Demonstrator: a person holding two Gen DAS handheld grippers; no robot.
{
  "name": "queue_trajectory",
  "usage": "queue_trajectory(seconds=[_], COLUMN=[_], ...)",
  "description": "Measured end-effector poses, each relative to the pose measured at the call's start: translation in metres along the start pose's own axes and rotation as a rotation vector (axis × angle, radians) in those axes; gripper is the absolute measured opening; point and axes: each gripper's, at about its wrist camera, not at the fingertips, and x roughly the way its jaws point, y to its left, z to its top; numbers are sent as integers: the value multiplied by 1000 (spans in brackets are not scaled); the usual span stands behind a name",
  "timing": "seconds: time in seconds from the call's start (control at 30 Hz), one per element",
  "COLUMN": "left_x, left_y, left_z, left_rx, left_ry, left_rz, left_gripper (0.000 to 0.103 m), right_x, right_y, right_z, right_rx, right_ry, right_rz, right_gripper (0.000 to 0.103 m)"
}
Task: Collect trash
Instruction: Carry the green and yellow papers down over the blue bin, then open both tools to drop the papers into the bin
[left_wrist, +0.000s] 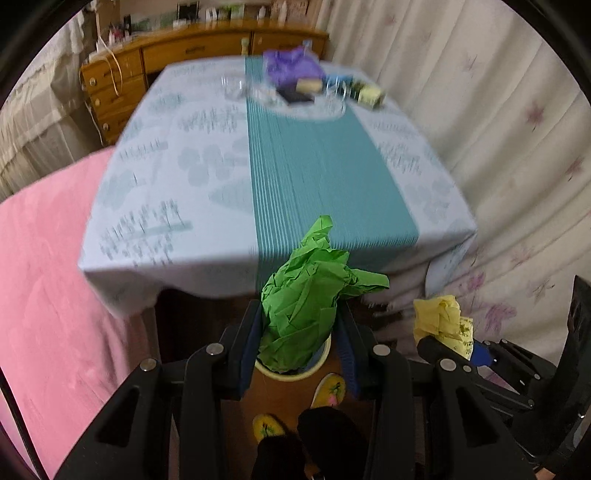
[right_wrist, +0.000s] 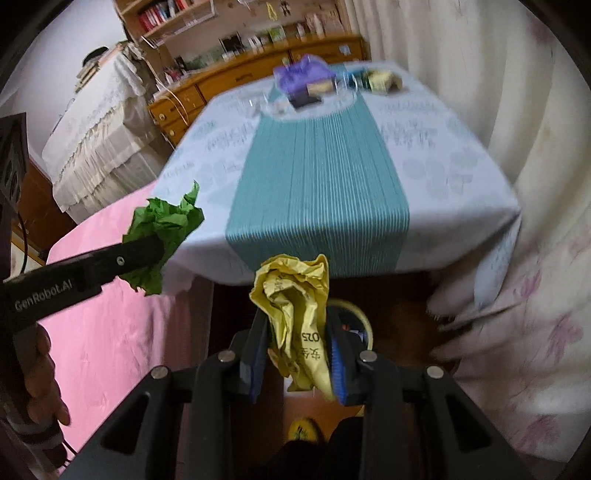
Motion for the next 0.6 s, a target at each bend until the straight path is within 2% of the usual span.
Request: queue_trajectory(seconds=[0.23, 0.3, 0.6], left_x=[100, 133, 257], left_y=[1, 5, 17], left_z=[-34, -42, -74], left_rx=[-31, -54, -85], left_ry=[105, 126, 188], left_rz=[61, 74, 71], left_gripper=[38, 37, 38], right_x=[86, 122, 251], right_y=[-32, -44, -88], right_z=[-25, -33, -62], right_rx=[25, 36, 130], right_ry=[116, 157, 232], right_rz=[17, 19, 59], right_gripper=[29, 29, 29])
